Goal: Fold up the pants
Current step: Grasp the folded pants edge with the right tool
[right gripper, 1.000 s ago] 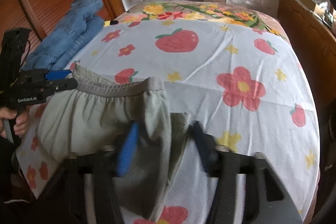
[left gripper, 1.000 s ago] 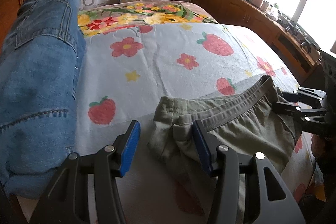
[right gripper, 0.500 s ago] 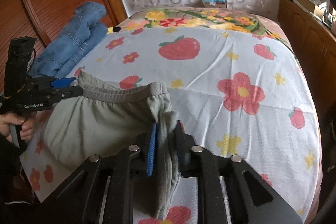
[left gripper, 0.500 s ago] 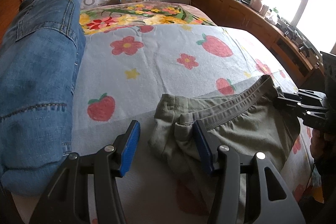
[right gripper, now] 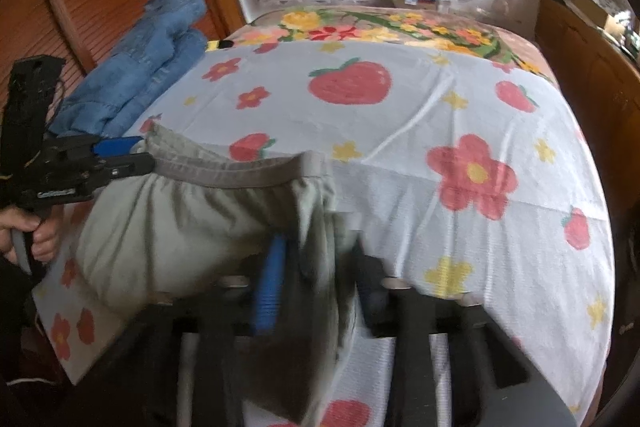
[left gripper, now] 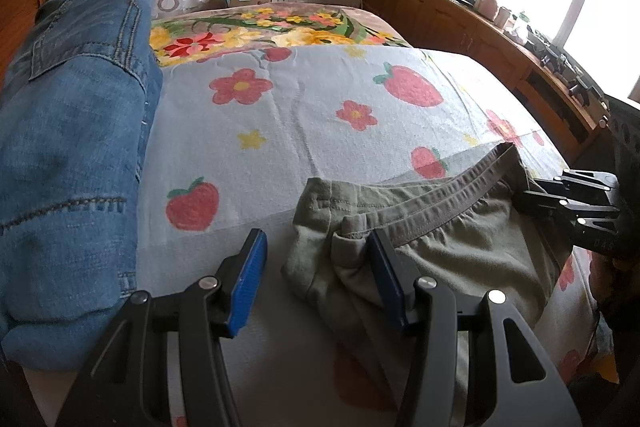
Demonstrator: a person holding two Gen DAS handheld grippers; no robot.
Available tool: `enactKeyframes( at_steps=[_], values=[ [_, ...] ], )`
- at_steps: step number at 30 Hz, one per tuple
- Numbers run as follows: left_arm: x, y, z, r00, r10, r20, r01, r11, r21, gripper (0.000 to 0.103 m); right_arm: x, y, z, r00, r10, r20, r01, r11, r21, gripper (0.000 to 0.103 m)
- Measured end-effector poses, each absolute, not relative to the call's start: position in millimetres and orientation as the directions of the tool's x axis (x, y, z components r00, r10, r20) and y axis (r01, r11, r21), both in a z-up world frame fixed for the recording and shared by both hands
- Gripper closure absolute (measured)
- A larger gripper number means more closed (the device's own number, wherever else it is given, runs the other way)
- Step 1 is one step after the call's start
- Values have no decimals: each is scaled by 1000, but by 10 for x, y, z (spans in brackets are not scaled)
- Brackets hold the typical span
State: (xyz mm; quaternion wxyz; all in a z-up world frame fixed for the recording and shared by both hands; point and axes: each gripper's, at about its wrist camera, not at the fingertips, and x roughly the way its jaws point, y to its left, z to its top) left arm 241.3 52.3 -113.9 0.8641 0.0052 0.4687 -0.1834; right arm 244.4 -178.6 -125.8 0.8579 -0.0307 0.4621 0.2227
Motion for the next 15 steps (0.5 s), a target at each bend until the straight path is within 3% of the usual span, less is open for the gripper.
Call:
enactKeyframes(
  at_steps=[13,15],
  values=[
    [2354,443,-1145,482,-333,-811,332,925,-183,52,2418,-1834,-1312,493,376,-784,-418,893,165,84],
    [2358,458,-1147,487,-336,-806,325,926,-189,56,2415,-1840,-1314,495,379,-782,-418,893,168,84]
  ],
)
